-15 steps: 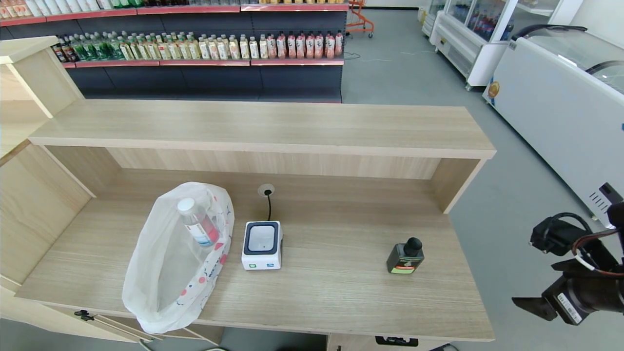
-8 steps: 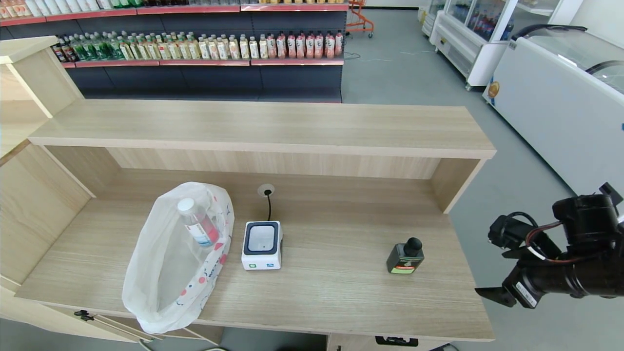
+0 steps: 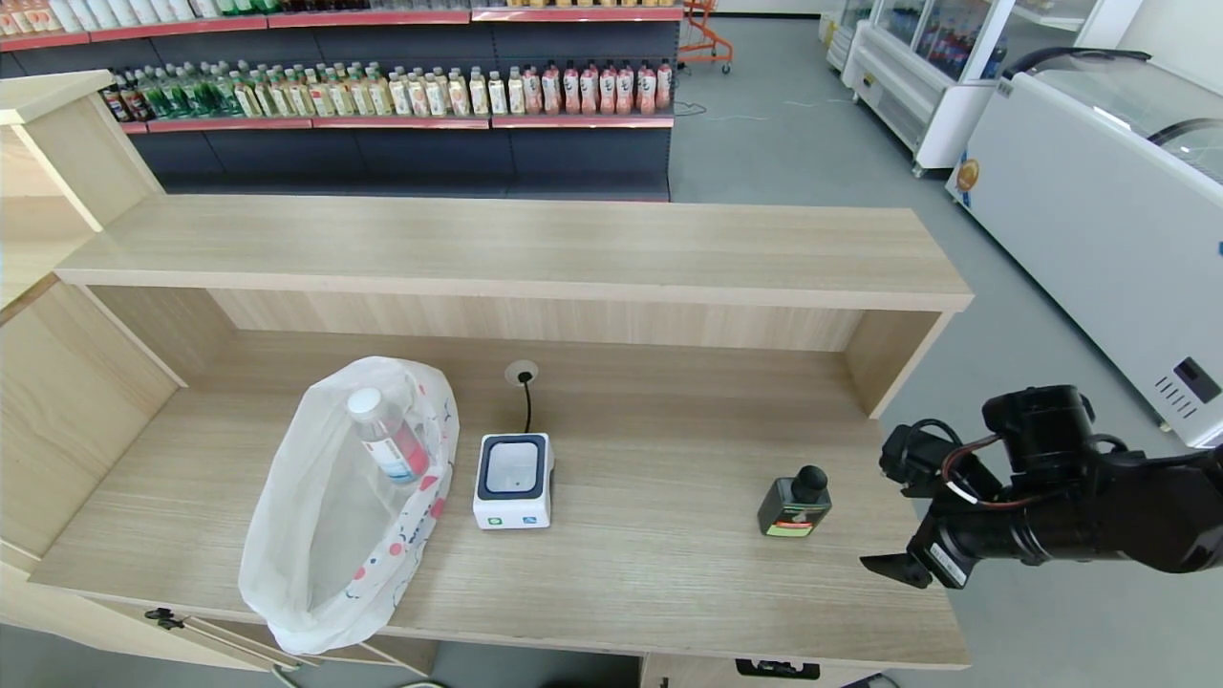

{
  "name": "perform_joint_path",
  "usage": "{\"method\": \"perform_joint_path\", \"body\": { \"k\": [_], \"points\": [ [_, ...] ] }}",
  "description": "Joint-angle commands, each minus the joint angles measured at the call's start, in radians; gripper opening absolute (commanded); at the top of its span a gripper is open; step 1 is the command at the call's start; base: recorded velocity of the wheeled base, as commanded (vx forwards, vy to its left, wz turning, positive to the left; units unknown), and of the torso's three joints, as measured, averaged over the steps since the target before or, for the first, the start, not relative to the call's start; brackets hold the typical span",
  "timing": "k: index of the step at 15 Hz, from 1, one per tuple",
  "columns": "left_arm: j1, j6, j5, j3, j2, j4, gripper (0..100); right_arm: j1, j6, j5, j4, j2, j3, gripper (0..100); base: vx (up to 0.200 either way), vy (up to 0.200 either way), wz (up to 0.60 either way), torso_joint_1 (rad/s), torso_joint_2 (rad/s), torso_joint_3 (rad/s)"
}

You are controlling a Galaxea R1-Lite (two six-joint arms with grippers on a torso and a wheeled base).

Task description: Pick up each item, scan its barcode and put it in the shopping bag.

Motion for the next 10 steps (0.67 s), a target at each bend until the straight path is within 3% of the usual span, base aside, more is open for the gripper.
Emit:
{"method": "perform_joint_path", "body": {
  "k": [1, 2, 3, 10],
  "points": [
    [0.0, 0.0, 0.0, 0.0, 0.0, 0.0, 100, 0.009, 0.0, 0.0, -0.009, 0.046, -0.011, 100, 0.0, 0.0, 0.0, 0.0, 0.0, 0.0],
    [0.0, 0.0, 0.0, 0.0, 0.0, 0.0, 100, 0.012, 0.001, 0.01, -0.023, 0.065, -0.021, 100, 0.0, 0.0, 0.0, 0.0, 0.0, 0.0],
    [0.0, 0.0, 0.001, 0.0, 0.0, 0.0, 100, 0.018, 0.001, 0.029, -0.026, 0.075, -0.027, 0, 0.0, 0.0, 0.0, 0.0, 0.0, 0.0],
    [0.0, 0.0, 0.0, 0.0, 0.0, 0.0, 100, 0.041, 0.006, 0.051, -0.04, 0.109, -0.045, 0, 0.0, 0.0, 0.0, 0.0, 0.0, 0.0]
  ]
}}
